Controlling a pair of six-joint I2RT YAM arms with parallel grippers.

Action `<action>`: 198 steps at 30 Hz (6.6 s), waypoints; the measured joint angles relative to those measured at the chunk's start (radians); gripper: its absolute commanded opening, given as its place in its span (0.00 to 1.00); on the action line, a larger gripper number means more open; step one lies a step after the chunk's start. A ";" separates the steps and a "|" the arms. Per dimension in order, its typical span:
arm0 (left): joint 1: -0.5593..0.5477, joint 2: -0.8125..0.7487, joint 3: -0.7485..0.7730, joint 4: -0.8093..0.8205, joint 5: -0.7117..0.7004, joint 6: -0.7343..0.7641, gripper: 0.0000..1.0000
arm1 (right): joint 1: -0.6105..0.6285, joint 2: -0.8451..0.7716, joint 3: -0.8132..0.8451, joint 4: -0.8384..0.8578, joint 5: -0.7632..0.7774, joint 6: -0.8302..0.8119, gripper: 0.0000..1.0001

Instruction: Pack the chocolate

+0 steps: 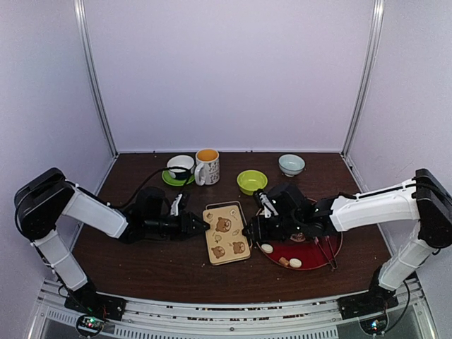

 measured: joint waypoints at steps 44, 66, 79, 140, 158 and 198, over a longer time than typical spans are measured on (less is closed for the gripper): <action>0.000 0.027 0.008 -0.089 -0.005 0.008 0.48 | 0.001 0.109 0.058 0.029 -0.040 -0.008 0.23; 0.000 0.015 -0.004 -0.011 0.023 0.001 0.28 | 0.006 0.109 0.060 0.031 -0.039 -0.017 0.22; 0.001 -0.044 -0.012 0.029 0.038 -0.022 0.16 | 0.007 0.106 0.060 0.037 -0.020 -0.008 0.23; 0.001 -0.084 0.444 -1.191 -0.798 0.523 0.00 | -0.004 -0.332 -0.053 -0.197 0.406 -0.150 0.41; 0.004 0.045 0.444 -1.016 -0.715 0.518 0.08 | -0.233 -0.560 -0.247 -0.584 0.319 -0.137 0.84; 0.004 -0.367 0.426 -0.950 -0.545 0.560 0.16 | -0.255 -0.381 -0.307 -0.576 0.306 -0.070 0.29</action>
